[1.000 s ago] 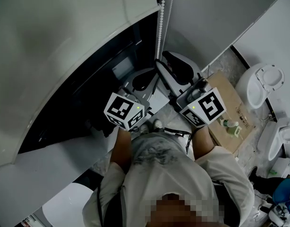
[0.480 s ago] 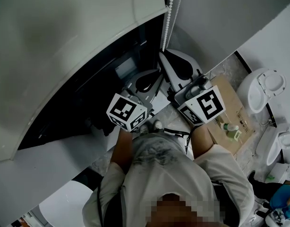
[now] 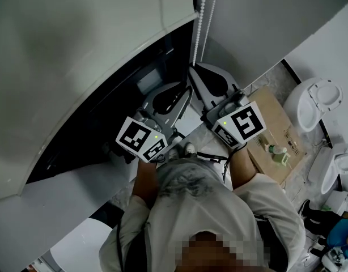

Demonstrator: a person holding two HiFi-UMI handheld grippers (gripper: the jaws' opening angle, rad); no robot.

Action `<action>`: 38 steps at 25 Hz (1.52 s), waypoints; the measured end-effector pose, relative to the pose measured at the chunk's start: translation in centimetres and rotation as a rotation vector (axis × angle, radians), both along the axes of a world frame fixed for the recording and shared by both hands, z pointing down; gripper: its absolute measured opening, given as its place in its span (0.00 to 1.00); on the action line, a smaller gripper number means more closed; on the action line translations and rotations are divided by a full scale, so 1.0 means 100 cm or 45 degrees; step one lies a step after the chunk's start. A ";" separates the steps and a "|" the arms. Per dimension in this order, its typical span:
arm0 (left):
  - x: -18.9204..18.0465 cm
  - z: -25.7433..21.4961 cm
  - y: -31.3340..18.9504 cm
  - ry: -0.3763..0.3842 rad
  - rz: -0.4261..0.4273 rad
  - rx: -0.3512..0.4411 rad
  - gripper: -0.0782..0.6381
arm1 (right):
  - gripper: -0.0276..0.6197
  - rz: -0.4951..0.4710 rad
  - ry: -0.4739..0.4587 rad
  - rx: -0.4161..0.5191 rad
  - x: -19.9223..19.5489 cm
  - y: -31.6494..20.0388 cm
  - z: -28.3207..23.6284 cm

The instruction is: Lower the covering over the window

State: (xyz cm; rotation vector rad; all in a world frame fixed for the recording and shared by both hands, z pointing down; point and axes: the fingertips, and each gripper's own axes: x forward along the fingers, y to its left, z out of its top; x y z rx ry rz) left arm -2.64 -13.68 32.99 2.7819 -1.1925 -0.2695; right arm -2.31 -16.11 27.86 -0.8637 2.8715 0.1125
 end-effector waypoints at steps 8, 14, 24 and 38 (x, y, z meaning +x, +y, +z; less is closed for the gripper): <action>-0.009 -0.029 -0.003 -0.004 -0.026 0.076 0.20 | 0.07 0.002 0.054 -0.100 -0.002 0.005 0.039; -0.003 -0.035 -0.011 -0.030 -0.035 0.086 0.22 | 0.07 -0.010 0.073 -0.167 -0.003 0.008 0.063; 0.008 -0.048 -0.023 -0.041 -0.033 0.113 0.23 | 0.07 -0.021 0.095 -0.221 -0.005 0.016 0.080; 0.007 -0.033 -0.023 -0.025 -0.051 0.072 0.12 | 0.23 0.011 0.034 -0.145 0.007 0.022 0.058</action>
